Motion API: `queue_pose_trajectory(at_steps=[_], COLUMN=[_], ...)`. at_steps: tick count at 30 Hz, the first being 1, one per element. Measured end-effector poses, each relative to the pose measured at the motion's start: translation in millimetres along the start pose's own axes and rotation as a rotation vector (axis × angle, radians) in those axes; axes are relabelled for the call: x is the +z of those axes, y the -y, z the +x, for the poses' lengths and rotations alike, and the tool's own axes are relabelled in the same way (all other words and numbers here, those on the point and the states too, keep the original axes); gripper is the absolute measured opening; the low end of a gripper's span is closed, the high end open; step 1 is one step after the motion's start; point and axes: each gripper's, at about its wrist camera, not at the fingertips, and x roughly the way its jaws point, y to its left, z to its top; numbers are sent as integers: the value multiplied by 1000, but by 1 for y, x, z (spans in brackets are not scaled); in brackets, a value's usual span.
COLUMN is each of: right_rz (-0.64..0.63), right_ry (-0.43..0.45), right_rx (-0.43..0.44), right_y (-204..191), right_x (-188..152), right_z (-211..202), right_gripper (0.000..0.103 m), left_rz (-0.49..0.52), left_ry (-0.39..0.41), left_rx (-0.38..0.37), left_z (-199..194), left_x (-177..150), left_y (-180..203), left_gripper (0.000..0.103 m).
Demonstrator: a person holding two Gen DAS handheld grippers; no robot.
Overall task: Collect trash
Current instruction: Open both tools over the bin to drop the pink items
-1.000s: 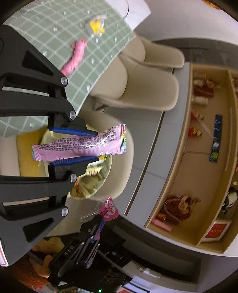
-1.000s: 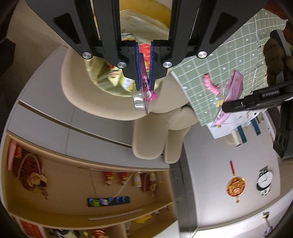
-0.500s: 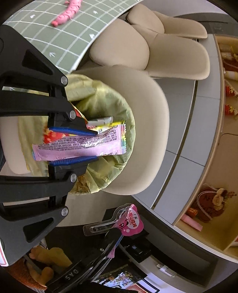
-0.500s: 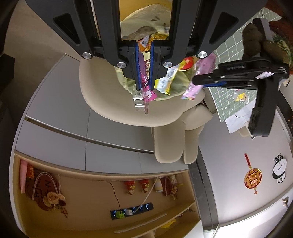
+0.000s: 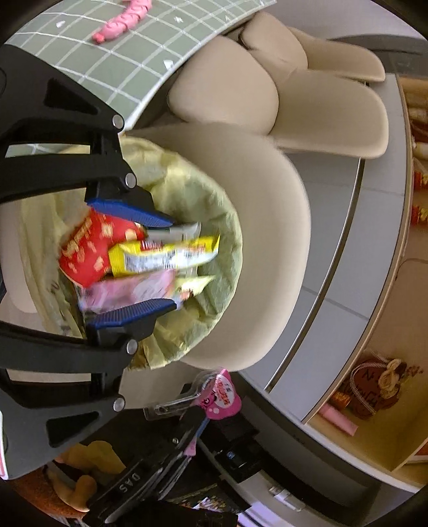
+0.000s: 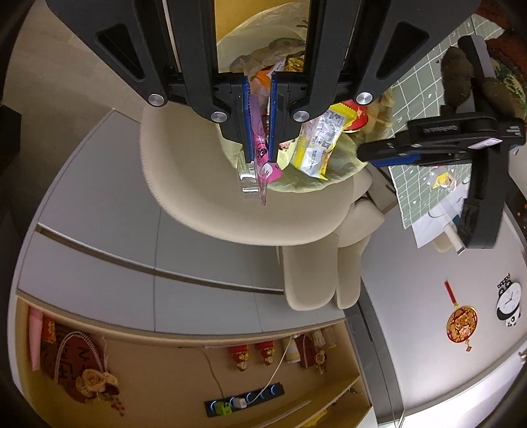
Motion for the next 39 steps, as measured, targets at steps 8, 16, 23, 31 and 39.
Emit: queue_pose_trajectory(at_steps=[8, 16, 23, 31, 39], right_rz=[-70, -29, -27, 25, -27], right_ry=[-89, -250, -340, -315, -172], right_rx=[127, 216, 144, 95, 19], right_y=[-44, -72, -72, -64, -82], right_x=[2, 3, -10, -24, -33], right_z=[42, 107, 135, 121, 67], right_gripper=[10, 10, 10, 17, 36], left_rz=[-79, -111, -157, -203, -198], left_ry=[24, 41, 64, 48, 47], left_rx=[98, 227, 284, 297, 270], left_z=[-36, -77, -111, -129, -147], left_x=[-24, -53, -75, -107, -135], left_y=[-39, -66, -89, -111, -121], left_gripper=[45, 45, 45, 45, 50])
